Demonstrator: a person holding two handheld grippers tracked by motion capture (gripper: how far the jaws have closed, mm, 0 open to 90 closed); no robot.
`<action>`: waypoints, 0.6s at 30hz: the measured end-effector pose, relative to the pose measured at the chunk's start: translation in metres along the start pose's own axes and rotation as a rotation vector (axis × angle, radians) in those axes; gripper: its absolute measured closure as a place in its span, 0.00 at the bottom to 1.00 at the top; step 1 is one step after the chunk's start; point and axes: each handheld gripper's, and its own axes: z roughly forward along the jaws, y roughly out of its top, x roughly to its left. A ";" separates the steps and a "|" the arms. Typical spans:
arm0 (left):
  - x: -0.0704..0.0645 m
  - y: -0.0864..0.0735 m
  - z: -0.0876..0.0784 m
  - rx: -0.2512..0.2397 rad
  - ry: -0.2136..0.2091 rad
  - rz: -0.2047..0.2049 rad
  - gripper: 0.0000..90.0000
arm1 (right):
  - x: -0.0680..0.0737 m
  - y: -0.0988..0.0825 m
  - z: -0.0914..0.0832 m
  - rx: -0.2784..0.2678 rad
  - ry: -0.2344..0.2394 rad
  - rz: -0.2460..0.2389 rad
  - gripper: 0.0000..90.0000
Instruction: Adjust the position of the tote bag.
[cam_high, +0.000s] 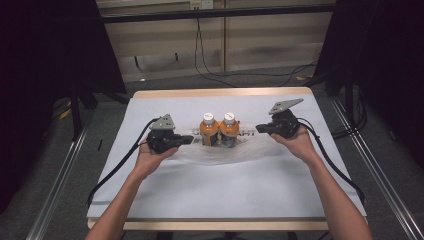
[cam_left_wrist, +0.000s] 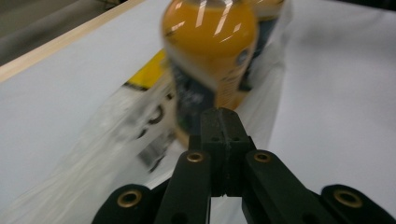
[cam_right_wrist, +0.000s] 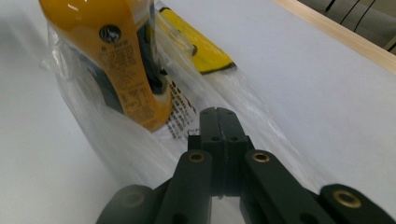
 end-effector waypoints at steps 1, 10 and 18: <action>-0.003 0.001 0.003 0.002 -0.008 0.006 1.00 | 0.001 0.003 0.003 0.000 0.002 0.001 1.00; -0.023 0.015 0.036 -0.012 -0.072 0.022 1.00 | 0.008 0.021 0.033 0.026 0.037 -0.010 1.00; -0.029 0.025 0.055 -0.004 -0.067 0.036 1.00 | 0.009 0.022 0.050 0.034 0.058 0.006 1.00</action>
